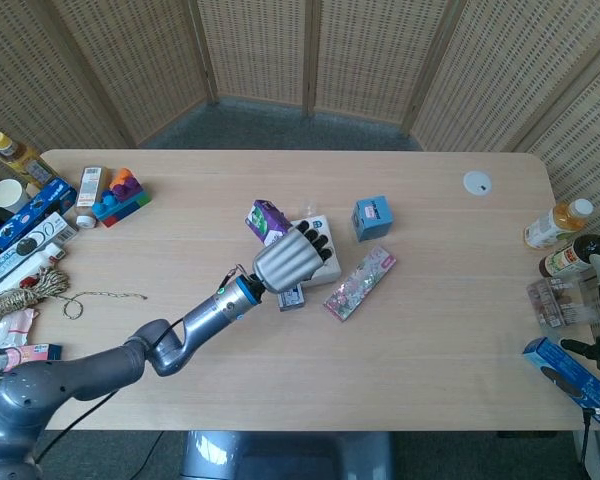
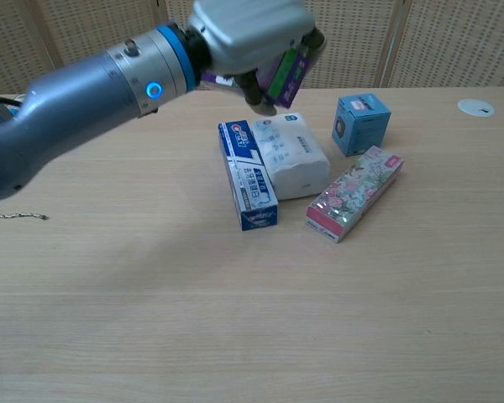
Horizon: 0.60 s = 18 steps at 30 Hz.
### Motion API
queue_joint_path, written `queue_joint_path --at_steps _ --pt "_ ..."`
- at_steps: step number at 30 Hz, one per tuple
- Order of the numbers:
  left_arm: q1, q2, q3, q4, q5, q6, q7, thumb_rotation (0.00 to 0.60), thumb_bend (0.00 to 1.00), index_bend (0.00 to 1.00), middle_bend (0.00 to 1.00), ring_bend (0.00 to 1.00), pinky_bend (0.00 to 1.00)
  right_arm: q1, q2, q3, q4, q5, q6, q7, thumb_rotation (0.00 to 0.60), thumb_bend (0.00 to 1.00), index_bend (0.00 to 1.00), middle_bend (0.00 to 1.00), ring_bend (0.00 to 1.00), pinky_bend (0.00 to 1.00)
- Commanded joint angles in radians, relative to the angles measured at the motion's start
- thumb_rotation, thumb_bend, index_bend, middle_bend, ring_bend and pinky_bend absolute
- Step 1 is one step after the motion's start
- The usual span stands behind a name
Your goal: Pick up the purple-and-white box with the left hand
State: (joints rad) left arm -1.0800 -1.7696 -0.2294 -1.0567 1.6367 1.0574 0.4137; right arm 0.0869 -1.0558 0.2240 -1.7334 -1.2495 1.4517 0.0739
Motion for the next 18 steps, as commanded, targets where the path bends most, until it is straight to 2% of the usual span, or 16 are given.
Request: queue_joint_path --at_steps 1,5,8,12,18 --pt "0.047 0.217 -0.066 -0.298 -0.046 0.048 0.158 0.600 0.17 0.82 0.83 0.73 0.75 -0.001 0.002 0.000 -0.005 -0.002 0.003 0.001 0.600 0.00 0.00 0.00 0.00 0.00" --pt "0.069 0.334 -0.109 -0.468 -0.080 0.059 0.237 0.600 0.17 0.82 0.83 0.73 0.75 -0.005 0.004 -0.001 -0.011 -0.006 0.010 0.003 0.600 0.00 0.00 0.00 0.00 0.00" --pt "0.079 0.390 -0.130 -0.544 -0.101 0.066 0.269 0.600 0.17 0.82 0.82 0.72 0.75 -0.006 0.006 -0.002 -0.016 -0.011 0.015 0.003 0.600 0.00 0.00 0.00 0.00 0.00" --pt "0.089 0.429 -0.142 -0.597 -0.116 0.079 0.284 0.600 0.17 0.81 0.81 0.72 0.75 -0.006 0.008 -0.003 -0.020 -0.016 0.017 0.003 0.600 0.00 0.00 0.00 0.00 0.00" --pt "0.097 0.445 -0.131 -0.613 -0.122 0.091 0.284 0.600 0.17 0.82 0.81 0.71 0.74 -0.008 0.010 -0.006 -0.023 -0.023 0.021 0.003 0.600 0.00 0.00 0.00 0.00 0.00"
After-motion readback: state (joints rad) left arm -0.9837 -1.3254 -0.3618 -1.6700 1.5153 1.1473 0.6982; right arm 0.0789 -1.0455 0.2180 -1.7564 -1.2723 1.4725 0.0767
